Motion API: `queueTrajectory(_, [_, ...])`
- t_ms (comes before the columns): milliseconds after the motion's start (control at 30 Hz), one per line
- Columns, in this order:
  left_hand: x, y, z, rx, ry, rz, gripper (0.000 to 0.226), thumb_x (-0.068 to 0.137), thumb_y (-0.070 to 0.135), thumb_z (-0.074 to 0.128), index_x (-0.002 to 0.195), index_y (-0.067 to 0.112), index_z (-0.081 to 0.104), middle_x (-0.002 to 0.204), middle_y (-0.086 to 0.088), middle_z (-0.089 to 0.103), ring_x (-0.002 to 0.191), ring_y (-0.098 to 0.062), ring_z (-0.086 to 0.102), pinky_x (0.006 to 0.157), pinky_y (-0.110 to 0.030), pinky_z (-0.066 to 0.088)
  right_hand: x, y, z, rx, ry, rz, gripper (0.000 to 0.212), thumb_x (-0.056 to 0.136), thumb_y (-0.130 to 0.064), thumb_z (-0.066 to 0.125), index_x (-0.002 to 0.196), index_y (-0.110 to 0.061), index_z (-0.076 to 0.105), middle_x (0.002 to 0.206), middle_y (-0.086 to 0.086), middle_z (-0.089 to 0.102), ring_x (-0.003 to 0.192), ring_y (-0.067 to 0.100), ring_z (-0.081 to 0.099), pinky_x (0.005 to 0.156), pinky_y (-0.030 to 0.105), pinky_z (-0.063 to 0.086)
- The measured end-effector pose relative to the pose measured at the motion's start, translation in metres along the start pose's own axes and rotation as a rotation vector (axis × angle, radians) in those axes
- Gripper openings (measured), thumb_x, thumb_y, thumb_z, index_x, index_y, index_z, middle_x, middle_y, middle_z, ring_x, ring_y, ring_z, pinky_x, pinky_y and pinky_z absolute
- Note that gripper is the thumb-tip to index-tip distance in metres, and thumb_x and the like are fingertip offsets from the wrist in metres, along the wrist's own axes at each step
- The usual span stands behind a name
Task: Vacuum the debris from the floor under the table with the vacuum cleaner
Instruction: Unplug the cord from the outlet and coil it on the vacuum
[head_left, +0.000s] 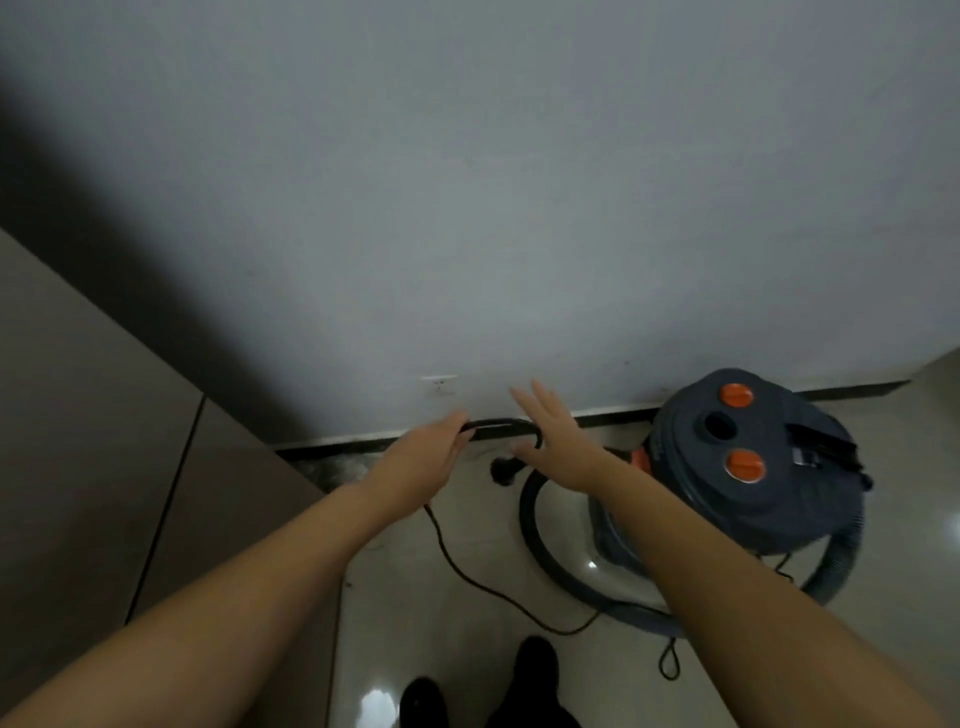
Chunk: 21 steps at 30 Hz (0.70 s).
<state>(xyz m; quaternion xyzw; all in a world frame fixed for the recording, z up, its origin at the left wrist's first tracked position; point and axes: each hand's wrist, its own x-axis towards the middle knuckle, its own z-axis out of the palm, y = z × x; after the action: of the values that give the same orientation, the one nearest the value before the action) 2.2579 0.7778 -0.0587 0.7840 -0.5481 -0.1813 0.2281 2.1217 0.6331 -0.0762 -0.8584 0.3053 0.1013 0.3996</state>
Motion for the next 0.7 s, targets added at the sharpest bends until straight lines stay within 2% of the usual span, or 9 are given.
queueTrajectory(67, [0.007,0.025,-0.004,0.009,0.037,0.024,0.025,0.100,0.019,0.039,0.105,-0.004,0.049,0.084,-0.026,0.062,0.075,-0.038,0.059,0.059,-0.030,0.027,-0.021,0.000,-0.015,0.092,-0.005,-0.040,0.039,0.101,-0.028,0.045,0.133,-0.007,0.053,0.142,0.015,0.049,0.135,0.028,0.043,0.107,0.029,0.033])
queueTrajectory(100, [0.012,0.036,-0.004,0.005,0.053,0.014,0.025,0.100,0.021,0.040,0.104,-0.003,0.049,0.081,-0.023,0.061,0.071,-0.036,0.057,0.058,-0.031,0.027,-0.033,0.003,-0.026,0.197,-0.018,-0.022,0.037,0.102,-0.030,0.040,0.110,-0.005,0.066,0.118,0.014,0.067,0.116,0.028,0.060,0.095,0.028,0.041])
queueTrajectory(133, [0.016,0.047,-0.004,-0.015,0.065,-0.008,0.025,0.100,0.023,0.041,0.101,-0.001,0.050,0.076,-0.019,0.058,0.068,-0.032,0.055,0.058,-0.032,0.028,-0.046,0.009,-0.037,0.309,-0.034,0.009,0.044,0.103,-0.035,0.037,0.088,-0.007,0.068,0.089,0.011,0.073,0.093,0.029,0.069,0.084,0.028,0.047])
queueTrajectory(200, [0.023,0.068,0.004,-0.093,0.083,-0.053,0.024,0.098,0.027,0.045,0.087,0.006,0.050,0.065,-0.007,0.051,0.061,-0.027,0.050,0.058,-0.035,0.034,-0.071,0.026,-0.062,0.544,-0.069,0.055,0.049,0.102,-0.038,0.037,0.066,-0.011,0.055,0.047,-0.001,0.056,0.054,0.022,0.061,0.064,0.030,0.049])
queueTrajectory(300, [0.031,0.106,0.032,-0.184,0.089,-0.109,0.032,0.096,0.030,0.050,0.067,0.020,0.040,0.056,0.003,0.042,0.054,-0.015,0.045,0.057,-0.032,0.036,-0.108,0.059,-0.111,0.804,-0.176,0.008,0.049,0.102,-0.032,0.038,0.058,-0.015,0.047,0.037,-0.008,0.031,0.034,0.007,0.029,0.041,0.020,0.027])
queueTrajectory(367, [0.032,0.136,0.058,-0.272,0.099,-0.149,0.031,0.097,0.029,0.049,0.067,0.020,0.044,0.058,0.002,0.043,0.058,-0.018,0.048,0.062,-0.035,0.043,-0.137,0.083,-0.152,0.944,-0.165,-0.046,0.047,0.098,-0.031,0.040,0.055,-0.016,0.051,0.035,-0.010,0.027,0.030,0.002,0.021,0.036,0.016,0.014])
queueTrajectory(500, [0.023,0.175,0.110,-0.343,0.117,-0.209,0.023,0.098,0.023,0.047,0.087,0.006,0.058,0.072,-0.006,0.055,0.072,-0.028,0.057,0.068,-0.036,0.045,-0.185,0.154,-0.231,1.339,0.268,-0.150,0.046,0.094,-0.032,0.041,0.056,-0.018,0.063,0.031,-0.009,0.027,0.028,0.000,0.014,0.027,0.012,0.015])
queueTrajectory(600, [-0.005,0.177,0.147,-0.324,0.070,-0.289,0.019,0.099,0.018,0.045,0.084,0.011,0.053,0.076,-0.009,0.056,0.077,-0.031,0.059,0.072,-0.036,0.050,-0.211,0.207,-0.268,1.625,0.737,-0.122,0.045,0.105,-0.027,0.029,0.085,-0.011,0.066,0.037,-0.010,0.029,0.029,0.004,0.022,0.029,0.014,0.018])
queueTrajectory(700, [-0.042,0.183,0.177,-0.261,-0.152,-0.345,0.027,0.100,0.021,0.041,0.074,0.024,0.049,0.074,-0.007,0.057,0.070,-0.027,0.061,0.070,-0.037,0.053,-0.219,0.233,-0.271,1.451,1.065,0.010,0.038,0.106,-0.028,0.025,0.117,-0.005,0.054,0.054,-0.006,0.047,0.034,0.002,0.036,0.036,0.015,0.027])
